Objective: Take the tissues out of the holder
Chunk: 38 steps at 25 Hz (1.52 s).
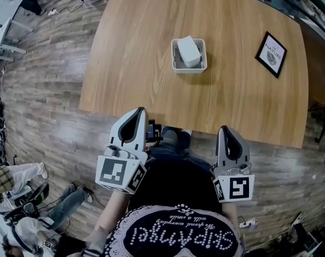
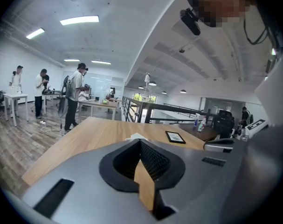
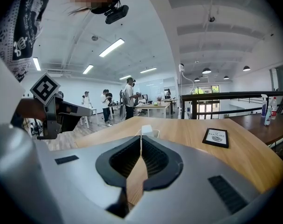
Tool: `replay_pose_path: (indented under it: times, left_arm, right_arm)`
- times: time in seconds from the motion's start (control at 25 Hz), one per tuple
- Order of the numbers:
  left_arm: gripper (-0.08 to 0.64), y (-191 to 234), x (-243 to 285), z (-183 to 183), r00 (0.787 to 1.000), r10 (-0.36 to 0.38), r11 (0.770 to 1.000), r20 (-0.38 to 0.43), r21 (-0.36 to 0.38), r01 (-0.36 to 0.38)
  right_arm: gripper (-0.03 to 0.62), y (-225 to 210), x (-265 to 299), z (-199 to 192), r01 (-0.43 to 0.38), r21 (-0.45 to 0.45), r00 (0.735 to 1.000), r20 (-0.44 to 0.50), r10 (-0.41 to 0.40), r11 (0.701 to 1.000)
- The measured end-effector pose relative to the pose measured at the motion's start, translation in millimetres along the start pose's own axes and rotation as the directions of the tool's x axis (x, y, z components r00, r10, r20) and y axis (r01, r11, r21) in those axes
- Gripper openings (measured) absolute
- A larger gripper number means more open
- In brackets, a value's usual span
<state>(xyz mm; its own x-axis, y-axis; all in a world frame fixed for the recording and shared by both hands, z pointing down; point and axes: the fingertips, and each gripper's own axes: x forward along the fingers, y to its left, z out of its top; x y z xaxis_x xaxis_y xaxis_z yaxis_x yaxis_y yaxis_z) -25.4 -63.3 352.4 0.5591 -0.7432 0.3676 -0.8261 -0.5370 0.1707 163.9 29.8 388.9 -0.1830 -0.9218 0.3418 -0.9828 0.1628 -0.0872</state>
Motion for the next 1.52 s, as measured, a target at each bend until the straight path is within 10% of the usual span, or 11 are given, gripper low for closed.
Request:
replay_pose_path:
  times: [0.32,0.92,1.16,1.52]
  left_arm:
    - [0.005,-34.1,28.3,16.1,0.986,-0.163,0.987,0.018,0.003,0.163]
    - [0.005,-25.5,41.3,19.9,0.977,-0.213,0.977,0.023,-0.006,0.214]
    - [0.005,-21.2,39.4,15.6,0.978,-0.208,0.977,0.018,-0.031,0.209]
    - [0.005,-6.8,40.5,15.3,0.985,-0.173,0.984,0.016,-0.048,0.174]
  right_arm:
    - [0.018,11.9,18.3,14.0,0.004,-0.013,1.0,0.002,-0.004,1.0]
    - [0.021,11.2,74.7,40.1,-0.023,-0.101,1.0,0.013,0.025,0.995]
    - [0.211,12.6,114.4,38.3,-0.034,-0.104,0.999,-0.045,0.029,0.994]
    - [0.262,1.7,167.6,28.8,-0.047,-0.105,0.992,-0.121,0.034,0.993]
